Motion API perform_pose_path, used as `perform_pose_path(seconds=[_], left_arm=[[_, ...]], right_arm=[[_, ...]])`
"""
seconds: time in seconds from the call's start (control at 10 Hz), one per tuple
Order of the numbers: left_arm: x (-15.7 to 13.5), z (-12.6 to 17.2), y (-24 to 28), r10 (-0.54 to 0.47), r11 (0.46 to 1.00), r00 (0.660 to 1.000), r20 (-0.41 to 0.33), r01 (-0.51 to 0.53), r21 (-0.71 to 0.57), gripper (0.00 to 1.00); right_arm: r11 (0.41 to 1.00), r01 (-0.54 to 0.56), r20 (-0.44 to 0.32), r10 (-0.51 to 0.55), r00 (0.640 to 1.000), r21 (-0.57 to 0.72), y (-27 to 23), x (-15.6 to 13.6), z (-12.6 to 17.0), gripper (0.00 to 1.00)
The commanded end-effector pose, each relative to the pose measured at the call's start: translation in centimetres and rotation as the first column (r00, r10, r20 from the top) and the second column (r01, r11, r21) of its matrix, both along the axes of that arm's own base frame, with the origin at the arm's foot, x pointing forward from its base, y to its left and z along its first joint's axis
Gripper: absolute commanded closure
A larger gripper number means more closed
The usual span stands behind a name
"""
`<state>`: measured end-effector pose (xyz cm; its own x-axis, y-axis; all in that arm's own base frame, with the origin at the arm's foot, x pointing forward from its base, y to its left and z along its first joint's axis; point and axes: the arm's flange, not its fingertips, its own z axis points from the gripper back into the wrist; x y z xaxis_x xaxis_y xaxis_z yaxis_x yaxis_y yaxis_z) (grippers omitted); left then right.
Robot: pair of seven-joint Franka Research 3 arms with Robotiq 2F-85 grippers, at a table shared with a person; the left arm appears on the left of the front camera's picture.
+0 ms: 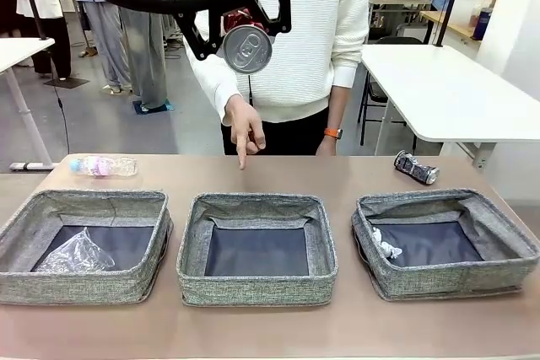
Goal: Sort the waste into the appropriate baskets.
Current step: Place the picked waste into the Fabric basket indicated by the person.
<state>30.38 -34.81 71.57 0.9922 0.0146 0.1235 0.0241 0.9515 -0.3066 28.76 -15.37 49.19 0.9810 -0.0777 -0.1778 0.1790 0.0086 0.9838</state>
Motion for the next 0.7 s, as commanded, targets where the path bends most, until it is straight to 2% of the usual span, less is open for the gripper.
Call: perform_pose_path(seconds=[0.0, 0.1, 0.2, 0.4, 0.5, 0.6], left_arm=[[-0.2, -0.2, 0.2, 0.003, 1.000, 1.000, -0.012, -0.003, -0.015, 0.93], [0.0, 0.0, 0.0, 0.000, 1.000, 1.000, 0.000, 0.000, 0.000, 0.93], [0.0, -4.4, 0.2, 0.035, 0.999, 0.999, 0.020, -0.035, 0.039, 0.93], [0.5, -15.8, 0.1, 0.037, 0.999, 0.999, 0.036, -0.038, 0.025, 0.93], [1.3, -22.3, -1.0, 0.123, 0.992, 0.992, 0.026, -0.123, 0.009, 0.93], [1.9, -26.7, -2.1, 0.139, 0.989, 0.990, -0.002, -0.139, 0.041, 0.93]], right_arm=[[1.000, 0.000, -0.008, 0.000, 1.000, 0.012, 0.0, 0.0, 0.6, 0.00], [1.000, 0.000, -0.008, 0.000, 1.000, 0.012, 0.0, 0.0, 0.6, 0.00], [1.000, 0.000, -0.008, 0.000, 1.000, 0.012, 0.0, 0.0, 0.6, 0.00], [1.000, 0.000, -0.008, 0.000, 1.000, 0.012, 0.0, 0.0, 0.6, 0.00], [1.000, 0.000, -0.008, 0.000, 1.000, 0.012, 0.0, 0.0, 0.6, 0.00], [1.000, 0.000, -0.008, 0.000, 1.000, 0.012, 0.0, 0.0, 0.6, 0.00]])
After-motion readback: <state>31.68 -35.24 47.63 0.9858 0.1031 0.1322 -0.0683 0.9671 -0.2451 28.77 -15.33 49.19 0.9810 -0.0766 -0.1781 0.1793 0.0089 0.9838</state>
